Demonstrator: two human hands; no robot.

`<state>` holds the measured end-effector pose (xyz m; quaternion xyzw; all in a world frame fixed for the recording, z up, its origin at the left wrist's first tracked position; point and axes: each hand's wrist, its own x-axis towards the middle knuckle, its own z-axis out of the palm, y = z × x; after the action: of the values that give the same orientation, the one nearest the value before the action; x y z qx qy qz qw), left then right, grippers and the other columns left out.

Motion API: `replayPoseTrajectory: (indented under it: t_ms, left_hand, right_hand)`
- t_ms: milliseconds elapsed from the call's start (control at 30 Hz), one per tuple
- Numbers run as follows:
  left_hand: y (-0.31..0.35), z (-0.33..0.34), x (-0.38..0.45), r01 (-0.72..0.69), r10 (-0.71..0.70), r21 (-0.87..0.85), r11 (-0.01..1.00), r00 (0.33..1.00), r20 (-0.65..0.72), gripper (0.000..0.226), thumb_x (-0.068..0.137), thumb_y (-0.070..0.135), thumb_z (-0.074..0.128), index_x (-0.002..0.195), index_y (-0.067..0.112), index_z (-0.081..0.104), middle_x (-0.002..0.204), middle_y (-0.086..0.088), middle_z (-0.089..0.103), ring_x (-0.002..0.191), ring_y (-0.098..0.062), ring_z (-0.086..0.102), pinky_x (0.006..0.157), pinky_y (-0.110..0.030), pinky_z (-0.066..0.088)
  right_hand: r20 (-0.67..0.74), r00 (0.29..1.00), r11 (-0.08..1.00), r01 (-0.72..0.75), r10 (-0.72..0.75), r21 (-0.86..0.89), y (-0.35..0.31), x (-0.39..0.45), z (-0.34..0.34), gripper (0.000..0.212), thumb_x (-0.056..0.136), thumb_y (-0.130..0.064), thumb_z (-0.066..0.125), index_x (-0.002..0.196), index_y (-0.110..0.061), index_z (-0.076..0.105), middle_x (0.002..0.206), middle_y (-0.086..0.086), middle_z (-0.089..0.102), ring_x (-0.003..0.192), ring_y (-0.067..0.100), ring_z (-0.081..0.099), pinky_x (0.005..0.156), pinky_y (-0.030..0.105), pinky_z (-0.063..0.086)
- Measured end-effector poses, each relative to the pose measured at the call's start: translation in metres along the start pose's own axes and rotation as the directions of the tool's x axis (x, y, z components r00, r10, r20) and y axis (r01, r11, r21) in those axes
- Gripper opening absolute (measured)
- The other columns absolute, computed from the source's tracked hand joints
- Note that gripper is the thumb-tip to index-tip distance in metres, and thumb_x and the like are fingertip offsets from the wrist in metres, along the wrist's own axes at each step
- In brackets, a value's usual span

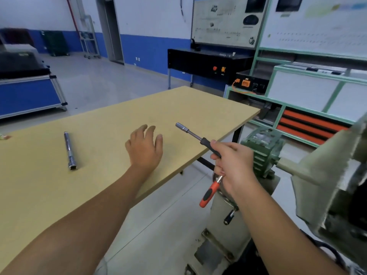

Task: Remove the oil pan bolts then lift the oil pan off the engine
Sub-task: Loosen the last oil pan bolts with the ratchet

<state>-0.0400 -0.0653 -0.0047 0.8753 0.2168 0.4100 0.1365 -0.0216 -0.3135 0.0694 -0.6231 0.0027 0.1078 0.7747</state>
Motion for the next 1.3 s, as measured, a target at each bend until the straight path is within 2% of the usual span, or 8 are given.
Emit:
replayPoseTrajectory:
  t_ms: [167, 367, 500, 633, 800, 967, 1067, 1300]
  left_hand:
    - [0.136, -0.012, -0.022, -0.496, 0.472, -0.263, 0.828, 0.868, -0.151, 0.038, 0.092, 0.031, 0.072, 0.123, 0.009, 0.067, 0.137, -0.016, 0.052, 0.067, -0.022, 0.054, 0.057, -0.035, 0.052]
    - [0.306, -0.044, -0.049, -0.791, 0.679, -0.23, 0.567, 0.607, -0.414, 0.021, 0.097, 0.023, 0.065, 0.112, 0.01, 0.073, 0.114, -0.007, 0.07, 0.088, -0.028, 0.057, 0.074, -0.04, 0.046]
    - [0.428, -0.07, -0.098, -0.879, 0.814, -0.354, 0.318, 0.445, -0.373, 0.044, 0.097, 0.054, 0.06, 0.113, 0.015, 0.073, 0.094, 0.001, 0.072, 0.099, -0.029, 0.065, 0.085, -0.05, 0.045]
    - [0.541, -0.097, -0.164, -0.706, 0.893, -0.704, 0.072, 0.361, -0.27, 0.046, 0.096, 0.041, 0.058, 0.114, -0.001, 0.068, 0.099, -0.016, 0.069, 0.091, -0.037, 0.067, 0.076, -0.052, 0.054]
    - [0.652, -0.134, -0.228, -0.432, 0.931, -0.895, -0.11, 0.269, -0.244, 0.027, 0.098, 0.026, 0.066, 0.113, 0.003, 0.065, 0.098, -0.01, 0.068, 0.092, -0.025, 0.063, 0.082, -0.041, 0.048]
    - [0.729, -0.154, -0.236, -0.103, 0.948, -0.993, -0.061, 0.305, -0.09, 0.009, 0.098, 0.023, 0.064, 0.103, 0.019, 0.059, 0.074, 0.007, 0.059, 0.061, -0.001, 0.053, 0.063, -0.026, 0.045]
    - [0.76, -0.158, -0.219, 0.077, 0.99, -0.997, -0.002, 0.14, 0.008, 0.016, 0.088, 0.012, 0.073, 0.1, 0.009, 0.064, 0.077, -0.01, 0.07, 0.064, -0.022, 0.071, 0.069, -0.043, 0.061]
    - [0.794, -0.149, -0.174, -0.266, 0.95, -0.951, -0.157, -0.305, -0.071, 0.039, 0.071, 0.029, 0.089, 0.095, 0.008, 0.068, 0.084, -0.006, 0.075, 0.079, -0.022, 0.074, 0.076, -0.043, 0.058]
  right_hand:
    - [-0.08, 0.984, 0.982, 0.15, -0.159, -0.115, -0.05, -0.022, -0.055, 0.011, 0.085, -0.014, 0.081, 0.081, -0.008, 0.073, 0.069, 0.013, 0.066, 0.042, 0.012, 0.044, 0.039, 0.023, 0.031]
    - [-0.142, 0.919, 0.914, 0.328, -0.367, -0.24, -0.125, -0.087, -0.182, 0.018, 0.082, -0.015, 0.085, 0.071, -0.009, 0.071, 0.058, 0.01, 0.064, 0.037, 0.009, 0.042, 0.037, 0.02, 0.03]
    - [-0.29, 0.85, 0.883, 0.35, -0.439, -0.312, -0.172, -0.151, -0.279, 0.019, 0.082, -0.012, 0.082, 0.068, -0.009, 0.069, 0.052, 0.009, 0.057, 0.036, 0.012, 0.041, 0.037, 0.021, 0.029]
    - [-0.436, 0.765, 0.859, 0.294, -0.474, -0.418, -0.212, -0.227, -0.374, 0.024, 0.082, -0.015, 0.08, 0.063, -0.017, 0.064, 0.048, 0.0, 0.049, 0.036, 0.011, 0.035, 0.039, 0.021, 0.027]
    - [-0.456, 0.687, 0.769, 0.241, -0.567, -0.592, -0.249, -0.327, -0.46, 0.018, 0.083, -0.012, 0.082, 0.098, -0.011, 0.074, 0.066, 0.003, 0.064, 0.052, 0.018, 0.053, 0.047, 0.03, 0.045]
    - [-0.472, 0.584, 0.641, 0.111, -0.66, -0.759, -0.272, -0.373, -0.498, 0.016, 0.101, -0.017, 0.064, 0.114, -0.025, 0.067, 0.084, 0.005, 0.078, 0.052, 0.015, 0.058, 0.038, 0.026, 0.041]
    - [-0.49, 0.53, 0.614, 0.077, -0.692, -0.785, -0.284, -0.368, -0.511, 0.013, 0.104, -0.016, 0.057, 0.109, -0.019, 0.069, 0.077, 0.008, 0.076, 0.049, 0.02, 0.047, 0.039, 0.025, 0.036]
    - [-0.37, 0.628, 0.373, -0.135, -0.685, -0.918, -0.296, -0.342, -0.524, 0.013, 0.101, -0.02, 0.063, 0.105, -0.018, 0.075, 0.07, 0.003, 0.075, 0.04, 0.002, 0.051, 0.039, 0.015, 0.04]
